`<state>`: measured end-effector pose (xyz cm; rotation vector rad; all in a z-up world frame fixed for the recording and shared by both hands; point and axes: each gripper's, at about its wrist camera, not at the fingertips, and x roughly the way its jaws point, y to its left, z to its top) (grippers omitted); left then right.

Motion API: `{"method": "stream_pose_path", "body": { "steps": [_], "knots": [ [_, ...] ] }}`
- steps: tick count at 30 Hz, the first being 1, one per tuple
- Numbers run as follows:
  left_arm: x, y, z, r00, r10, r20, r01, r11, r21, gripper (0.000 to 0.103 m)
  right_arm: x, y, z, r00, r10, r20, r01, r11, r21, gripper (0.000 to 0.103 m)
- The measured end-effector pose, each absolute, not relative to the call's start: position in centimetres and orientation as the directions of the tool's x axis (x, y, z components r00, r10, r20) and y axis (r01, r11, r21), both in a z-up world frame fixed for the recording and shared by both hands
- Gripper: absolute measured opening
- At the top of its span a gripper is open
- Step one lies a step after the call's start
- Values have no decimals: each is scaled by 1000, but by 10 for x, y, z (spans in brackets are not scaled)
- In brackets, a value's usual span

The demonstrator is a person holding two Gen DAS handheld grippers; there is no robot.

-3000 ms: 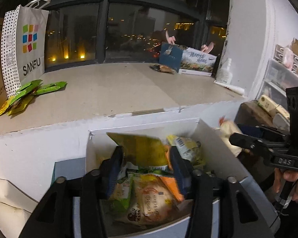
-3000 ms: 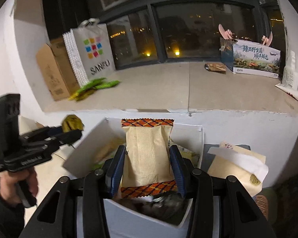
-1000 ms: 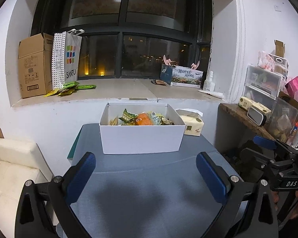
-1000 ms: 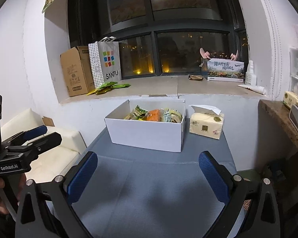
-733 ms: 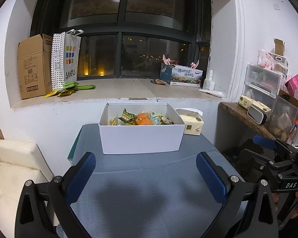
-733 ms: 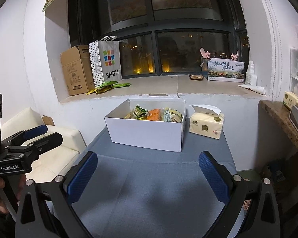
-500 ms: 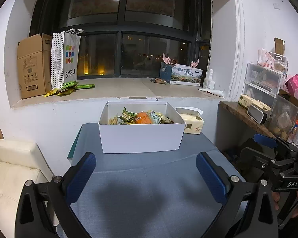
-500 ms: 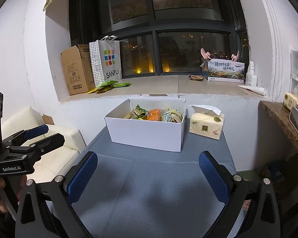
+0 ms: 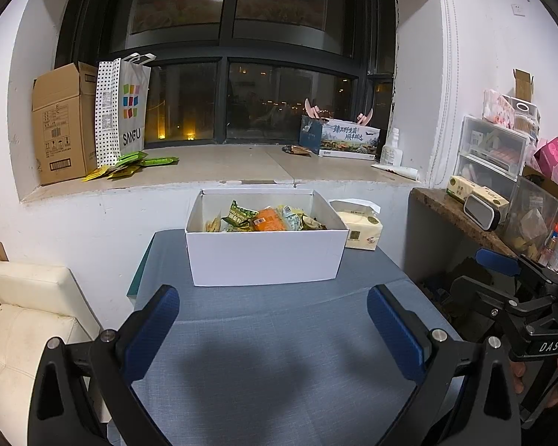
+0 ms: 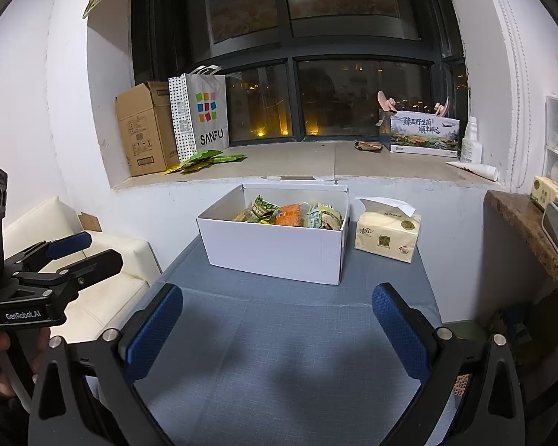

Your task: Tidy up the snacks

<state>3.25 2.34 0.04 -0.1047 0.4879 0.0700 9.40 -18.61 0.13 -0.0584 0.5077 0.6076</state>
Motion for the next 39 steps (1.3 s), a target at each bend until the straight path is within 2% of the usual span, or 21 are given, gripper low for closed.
{"method": "stream_pose_path", "body": {
  "steps": [39],
  "knots": [
    [35,23,-2,876,41,-481,-89,993,-78,103,94,-182,0,697,536,-477,-568,818,89,103]
  ]
}}
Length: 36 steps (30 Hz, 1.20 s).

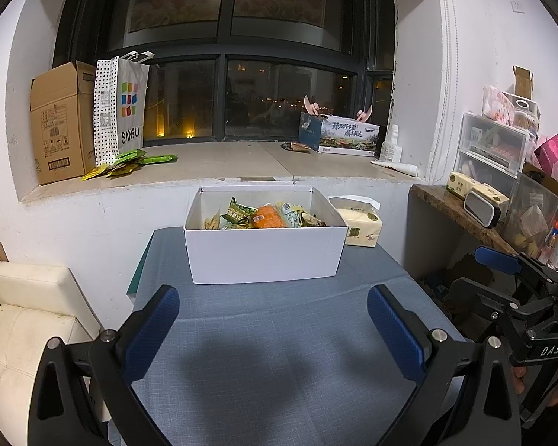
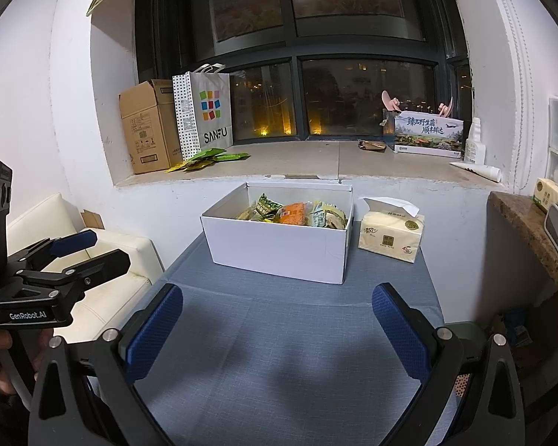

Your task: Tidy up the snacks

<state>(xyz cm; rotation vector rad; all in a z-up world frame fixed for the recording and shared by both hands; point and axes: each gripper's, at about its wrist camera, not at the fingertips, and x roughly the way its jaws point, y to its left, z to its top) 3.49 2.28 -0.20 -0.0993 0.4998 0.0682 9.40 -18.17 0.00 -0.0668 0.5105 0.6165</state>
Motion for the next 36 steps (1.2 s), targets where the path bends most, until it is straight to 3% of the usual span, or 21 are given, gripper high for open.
{"method": "stream_pose_path", "body": {
  "steps": [36],
  "knots": [
    [35,25,-6,874,15,-485,-69,993,-94,103,93,-180,-3,688,542,-482,-577,812,90,103]
  ]
}}
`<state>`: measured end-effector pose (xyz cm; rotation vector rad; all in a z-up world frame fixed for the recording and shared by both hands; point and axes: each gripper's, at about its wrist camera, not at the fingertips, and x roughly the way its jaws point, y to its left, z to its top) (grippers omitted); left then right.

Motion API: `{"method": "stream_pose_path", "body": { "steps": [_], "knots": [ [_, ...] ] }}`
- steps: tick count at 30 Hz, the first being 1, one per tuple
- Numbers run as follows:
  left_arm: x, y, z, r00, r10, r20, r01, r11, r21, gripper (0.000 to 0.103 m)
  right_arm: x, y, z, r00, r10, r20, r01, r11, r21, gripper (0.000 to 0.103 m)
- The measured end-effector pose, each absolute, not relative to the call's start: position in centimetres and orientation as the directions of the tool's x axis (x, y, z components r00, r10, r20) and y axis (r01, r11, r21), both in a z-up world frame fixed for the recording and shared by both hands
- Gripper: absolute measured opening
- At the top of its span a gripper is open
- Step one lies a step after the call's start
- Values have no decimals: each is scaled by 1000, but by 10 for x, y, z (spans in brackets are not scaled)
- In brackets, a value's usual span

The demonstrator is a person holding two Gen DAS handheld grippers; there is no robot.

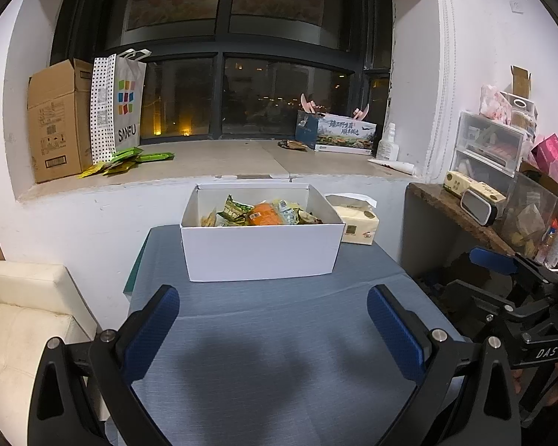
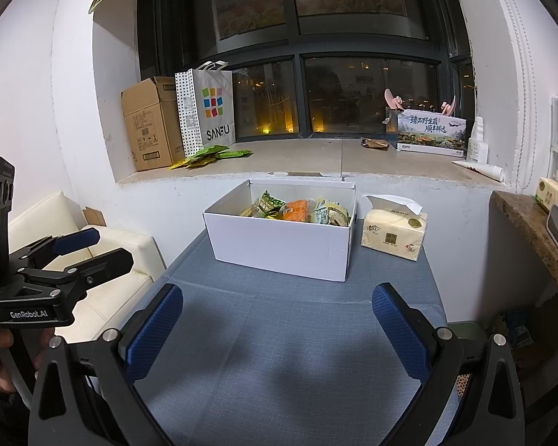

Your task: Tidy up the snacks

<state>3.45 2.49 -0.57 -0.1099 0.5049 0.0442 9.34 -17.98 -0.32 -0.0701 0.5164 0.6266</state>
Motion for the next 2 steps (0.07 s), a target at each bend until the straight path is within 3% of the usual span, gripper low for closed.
{"method": "stream_pose_path", "body": {
  "steps": [2],
  "knots": [
    [34,27,-5,874,5,-485,-64,993,-104,103,93,-180,-4,687,543,-483,-577,812,90,103]
  ]
}}
